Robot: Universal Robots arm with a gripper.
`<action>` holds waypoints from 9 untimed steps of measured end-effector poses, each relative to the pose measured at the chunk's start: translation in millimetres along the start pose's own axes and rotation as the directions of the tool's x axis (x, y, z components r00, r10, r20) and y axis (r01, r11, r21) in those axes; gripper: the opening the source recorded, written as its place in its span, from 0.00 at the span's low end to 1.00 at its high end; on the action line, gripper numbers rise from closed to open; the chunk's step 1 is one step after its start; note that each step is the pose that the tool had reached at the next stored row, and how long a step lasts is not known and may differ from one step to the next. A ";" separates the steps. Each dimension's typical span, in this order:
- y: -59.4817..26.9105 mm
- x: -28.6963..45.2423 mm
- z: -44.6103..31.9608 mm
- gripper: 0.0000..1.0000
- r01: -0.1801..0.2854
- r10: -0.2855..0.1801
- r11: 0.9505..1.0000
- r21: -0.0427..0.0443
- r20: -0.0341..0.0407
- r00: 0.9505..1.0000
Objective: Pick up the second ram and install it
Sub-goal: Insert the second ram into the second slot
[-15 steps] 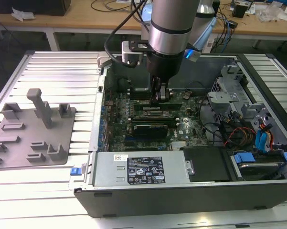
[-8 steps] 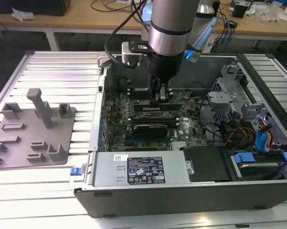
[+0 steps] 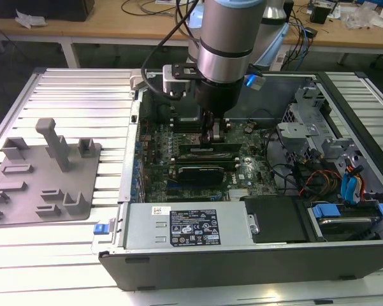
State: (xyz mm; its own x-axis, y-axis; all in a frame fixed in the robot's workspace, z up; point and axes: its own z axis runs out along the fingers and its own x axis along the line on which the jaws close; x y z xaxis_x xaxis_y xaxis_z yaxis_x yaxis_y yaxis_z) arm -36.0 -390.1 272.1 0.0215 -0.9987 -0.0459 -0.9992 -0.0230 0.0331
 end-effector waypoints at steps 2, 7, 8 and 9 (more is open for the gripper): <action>0.2 0.0 0.7 0.09 0.000 0.000 1.000 0.000 0.000 1.000; 0.2 -0.4 1.2 0.09 0.000 0.000 1.000 0.001 0.000 1.000; 0.3 -0.7 1.3 0.09 0.000 0.000 1.000 0.001 0.000 1.000; 0.2 -1.1 1.3 0.09 0.000 0.000 1.000 0.001 0.000 1.000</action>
State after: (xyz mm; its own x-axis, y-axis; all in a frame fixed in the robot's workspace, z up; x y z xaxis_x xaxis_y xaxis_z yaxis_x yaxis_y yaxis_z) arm -36.3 -388.9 270.8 0.0215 -0.9987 -0.0460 -0.9992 -0.0230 0.0323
